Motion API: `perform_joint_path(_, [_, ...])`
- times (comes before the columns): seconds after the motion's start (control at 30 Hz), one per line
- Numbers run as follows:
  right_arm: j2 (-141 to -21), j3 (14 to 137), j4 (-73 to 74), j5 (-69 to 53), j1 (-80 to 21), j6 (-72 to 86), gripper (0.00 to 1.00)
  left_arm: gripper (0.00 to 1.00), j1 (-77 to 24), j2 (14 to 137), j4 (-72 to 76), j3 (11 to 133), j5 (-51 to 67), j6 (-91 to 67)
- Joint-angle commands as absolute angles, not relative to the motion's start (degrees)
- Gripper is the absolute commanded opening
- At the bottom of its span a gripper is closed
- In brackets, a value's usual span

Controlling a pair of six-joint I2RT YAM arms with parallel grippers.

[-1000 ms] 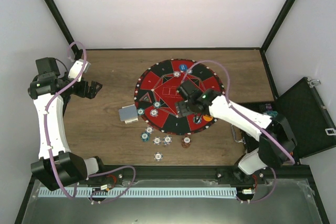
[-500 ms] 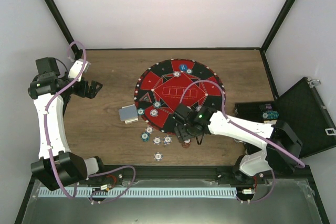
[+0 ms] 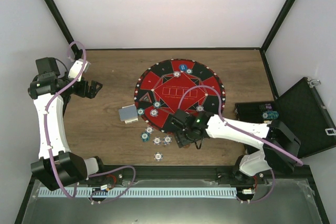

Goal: Distribute texas hold em gaming equipment

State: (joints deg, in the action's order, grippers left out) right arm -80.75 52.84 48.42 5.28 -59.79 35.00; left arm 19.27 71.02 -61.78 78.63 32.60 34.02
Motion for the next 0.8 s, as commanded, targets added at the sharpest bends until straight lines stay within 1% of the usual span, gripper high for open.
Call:
perform_joint_path(0.0, [-82.18,51.58,46.64,4.58,-60.25,35.31,0.79,1.0,19.6,70.93,-60.64,78.35,33.57,33.73])
perform_joint_path(0.23, [-83.31,51.13,45.22,4.71,-60.21,35.06,0.75,1.0,19.6,70.93,-60.48,78.57,33.03,33.7])
perform_joint_path(0.37, [-83.63,51.33,45.02,4.81,-60.19,34.9,0.71,1.0,19.6,70.94,-60.47,78.57,33.03,33.75])
perform_joint_path(0.77, [-83.72,50.88,44.85,5.05,-60.22,34.91,0.57,1.0,19.6,70.84,-60.36,78.62,32.77,33.69])
